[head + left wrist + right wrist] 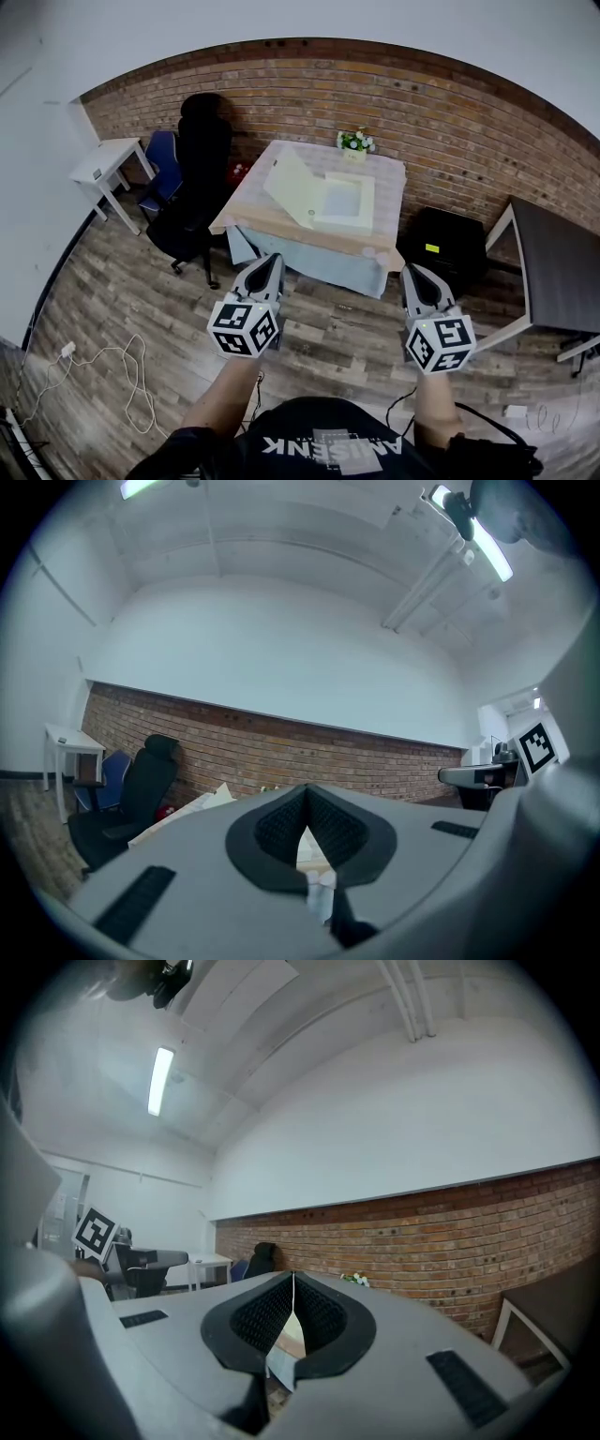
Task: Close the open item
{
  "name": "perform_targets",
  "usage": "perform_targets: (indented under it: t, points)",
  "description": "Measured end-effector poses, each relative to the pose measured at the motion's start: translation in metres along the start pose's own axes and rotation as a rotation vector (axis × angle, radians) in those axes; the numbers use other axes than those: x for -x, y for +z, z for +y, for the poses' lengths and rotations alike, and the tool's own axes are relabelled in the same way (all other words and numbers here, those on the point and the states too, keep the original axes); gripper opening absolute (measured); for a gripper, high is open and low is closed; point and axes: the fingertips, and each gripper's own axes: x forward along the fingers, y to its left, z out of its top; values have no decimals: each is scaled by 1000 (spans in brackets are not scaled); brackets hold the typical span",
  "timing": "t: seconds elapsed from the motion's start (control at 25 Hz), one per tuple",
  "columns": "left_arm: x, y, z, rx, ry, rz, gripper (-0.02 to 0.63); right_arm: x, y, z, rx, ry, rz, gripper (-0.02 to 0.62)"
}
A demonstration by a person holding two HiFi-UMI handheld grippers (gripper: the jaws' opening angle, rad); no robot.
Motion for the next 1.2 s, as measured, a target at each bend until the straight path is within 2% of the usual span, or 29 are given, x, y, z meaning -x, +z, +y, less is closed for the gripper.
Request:
perform_targets:
  t: [0.2, 0.36, 0.56, 0.68, 0.96, 1.2]
  points:
    - [-5, 3, -11, -10, 8, -39, 8, 3, -3, -14, -1, 12, -4, 41]
    - [-12, -1, -25, -1, 13, -38, 8, 8, -6, -27, 11, 15, 1, 41]
    - [-22, -10, -46, -48, 26, -17, 8, 15, -9, -46, 32, 12, 14, 41]
    - [-26, -12, -55, -29, 15, -19, 9, 15, -11, -54, 22, 19, 13, 42]
    - [-41, -12, -43, -29, 8, -27, 9, 1, -16, -54, 21, 33, 10, 43]
    - [-73, -18, -16, -3, -7, -26, 9, -32, -16, -60, 29, 12, 14, 43]
